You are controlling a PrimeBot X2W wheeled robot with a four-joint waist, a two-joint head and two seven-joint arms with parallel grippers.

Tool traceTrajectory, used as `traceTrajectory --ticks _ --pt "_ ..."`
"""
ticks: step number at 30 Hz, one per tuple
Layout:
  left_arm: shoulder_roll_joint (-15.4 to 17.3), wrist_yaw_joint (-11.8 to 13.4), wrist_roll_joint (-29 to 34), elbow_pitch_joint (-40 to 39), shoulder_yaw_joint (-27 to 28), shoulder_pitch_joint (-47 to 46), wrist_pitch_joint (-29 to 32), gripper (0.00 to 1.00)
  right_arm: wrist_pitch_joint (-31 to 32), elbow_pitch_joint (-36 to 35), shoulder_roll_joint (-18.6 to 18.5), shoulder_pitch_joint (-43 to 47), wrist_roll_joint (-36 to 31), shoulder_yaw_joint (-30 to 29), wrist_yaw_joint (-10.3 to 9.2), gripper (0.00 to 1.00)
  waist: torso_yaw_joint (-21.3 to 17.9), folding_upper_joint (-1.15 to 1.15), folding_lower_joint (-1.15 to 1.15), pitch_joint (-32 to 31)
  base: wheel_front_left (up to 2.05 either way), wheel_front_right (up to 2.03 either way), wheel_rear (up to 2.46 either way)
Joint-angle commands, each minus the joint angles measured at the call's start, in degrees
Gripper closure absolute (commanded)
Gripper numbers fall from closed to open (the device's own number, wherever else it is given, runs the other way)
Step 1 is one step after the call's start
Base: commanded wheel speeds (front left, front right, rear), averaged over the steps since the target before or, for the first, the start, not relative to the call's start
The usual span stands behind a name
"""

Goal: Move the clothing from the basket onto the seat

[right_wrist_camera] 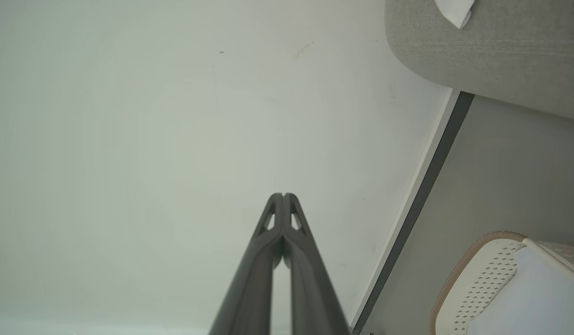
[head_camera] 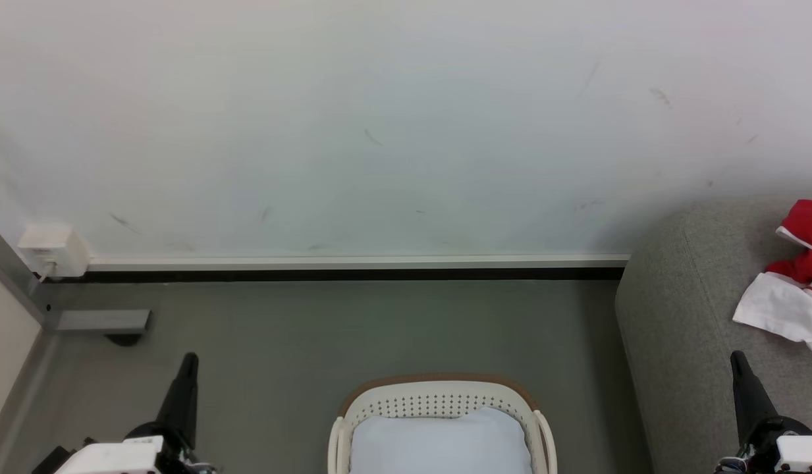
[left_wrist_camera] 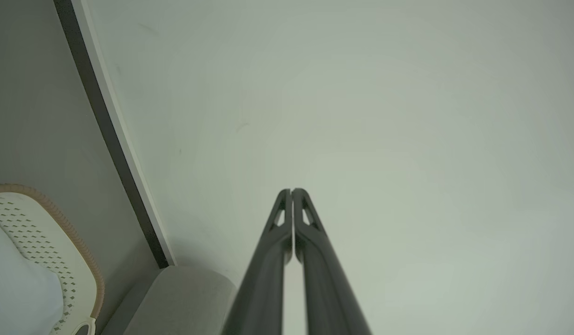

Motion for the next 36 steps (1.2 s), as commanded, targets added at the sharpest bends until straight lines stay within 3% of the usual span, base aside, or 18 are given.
traceTrajectory --ticks 1,36 --pt "0.1 -0.4 -1.5 -0.2 0.3 -0.7 0.3 1.00 0.3 -0.4 -0.5 -0.9 1.3 -0.4 -0.12 1.00 0.0 0.00 0.00 0.0 0.00 0.00 0.00" --pt "0.1 -0.4 -1.3 -0.2 0.2 -0.6 0.3 1.00 0.2 -0.4 -0.4 -0.8 1.0 -0.3 -0.12 1.00 0.0 0.00 0.00 0.0 0.00 0.00 0.00"
